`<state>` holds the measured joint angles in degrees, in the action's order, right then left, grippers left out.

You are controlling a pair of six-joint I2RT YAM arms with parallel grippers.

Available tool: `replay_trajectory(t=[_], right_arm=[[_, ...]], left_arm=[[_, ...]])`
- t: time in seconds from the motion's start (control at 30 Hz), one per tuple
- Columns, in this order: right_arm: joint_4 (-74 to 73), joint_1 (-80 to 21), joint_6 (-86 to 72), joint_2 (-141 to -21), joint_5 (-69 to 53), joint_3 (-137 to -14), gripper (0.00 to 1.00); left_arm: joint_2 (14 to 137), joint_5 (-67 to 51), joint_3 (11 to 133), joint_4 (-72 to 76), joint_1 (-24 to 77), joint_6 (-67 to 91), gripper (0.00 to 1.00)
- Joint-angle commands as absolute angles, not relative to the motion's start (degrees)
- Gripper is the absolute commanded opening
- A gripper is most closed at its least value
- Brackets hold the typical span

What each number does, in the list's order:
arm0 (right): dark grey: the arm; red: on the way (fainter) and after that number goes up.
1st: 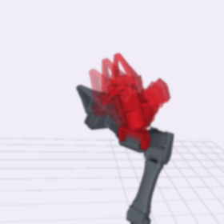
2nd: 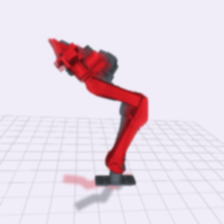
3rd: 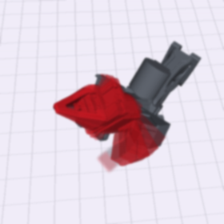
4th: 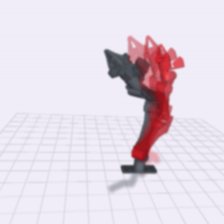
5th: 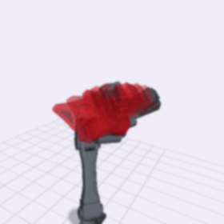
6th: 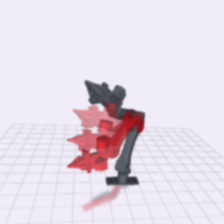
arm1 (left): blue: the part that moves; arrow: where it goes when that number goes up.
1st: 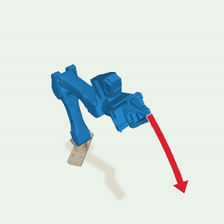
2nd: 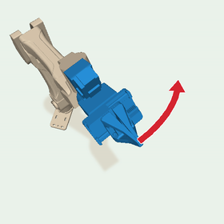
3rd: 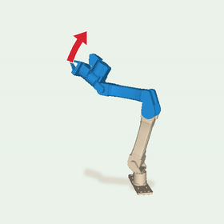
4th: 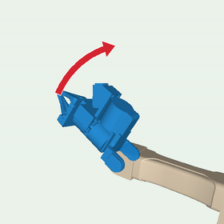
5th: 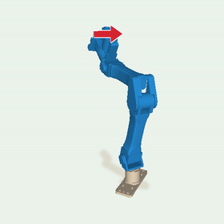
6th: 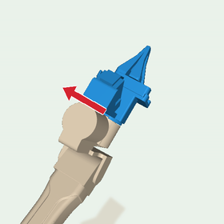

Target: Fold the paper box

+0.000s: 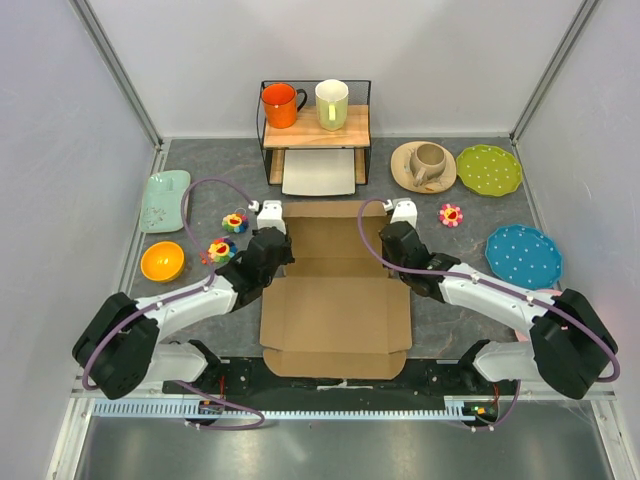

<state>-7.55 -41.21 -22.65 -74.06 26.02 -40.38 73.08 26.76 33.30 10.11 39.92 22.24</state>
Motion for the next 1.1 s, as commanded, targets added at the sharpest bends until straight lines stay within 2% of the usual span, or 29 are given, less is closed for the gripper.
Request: replay_trajectory(t=[0.0, 0.17, 0.3, 0.4, 0.47, 0.57, 0.6, 0.7, 0.9, 1.07], right_arm=[[7.45, -41.57, -19.34, -72.33, 30.40, -40.53, 0.00], [21.59, -41.66, -14.43, -74.70, 37.52, -36.74, 0.00], [28.29, -41.57, -11.69, -79.96, 39.20, -36.12, 0.00], [28.75, -41.57, -13.70, -83.13, 39.03, -36.21, 0.00], [25.85, -41.57, -16.07, -83.76, 37.63, -36.12, 0.01], [21.02, -41.57, -20.21, -83.15, 35.95, -35.33, 0.27], [19.79, -41.57, -21.95, -82.19, 35.69, -35.16, 0.40], [14.87, -41.66, -23.55, -79.99, 34.46, -34.81, 0.56], [1.77, -42.10, -27.33, -74.03, 33.32, -36.65, 0.74], [-5.35, -42.28, -28.21, -65.23, 27.79, -35.50, 0.82]], left_arm=[[71.72, 26.19, 31.03, 26.96, 39.82, 19.52, 0.30], [76.10, 23.74, 28.21, 44.61, 39.81, 13.81, 0.33], [82.86, 21.98, 30.32, 48.34, 39.81, 11.69, 0.32], [87.53, 21.36, 30.32, 50.01, 39.81, 12.39, 0.26], [89.64, 21.53, 29.97, 50.10, 39.90, 12.83, 0.18], [90.44, 25.13, 29.09, 49.14, 40.51, 12.92, 0.08], [90.53, 25.83, 29.00, 48.78, 40.69, 11.88, 0.07], [90.97, 26.63, 29.44, 48.60, 41.31, 8.28, 0.05], [90.97, 30.58, 32.87, 44.65, 42.71, 4.05, 0.03], [90.97, 33.83, 33.66, 42.02, 42.98, 6.06, 0.03]])
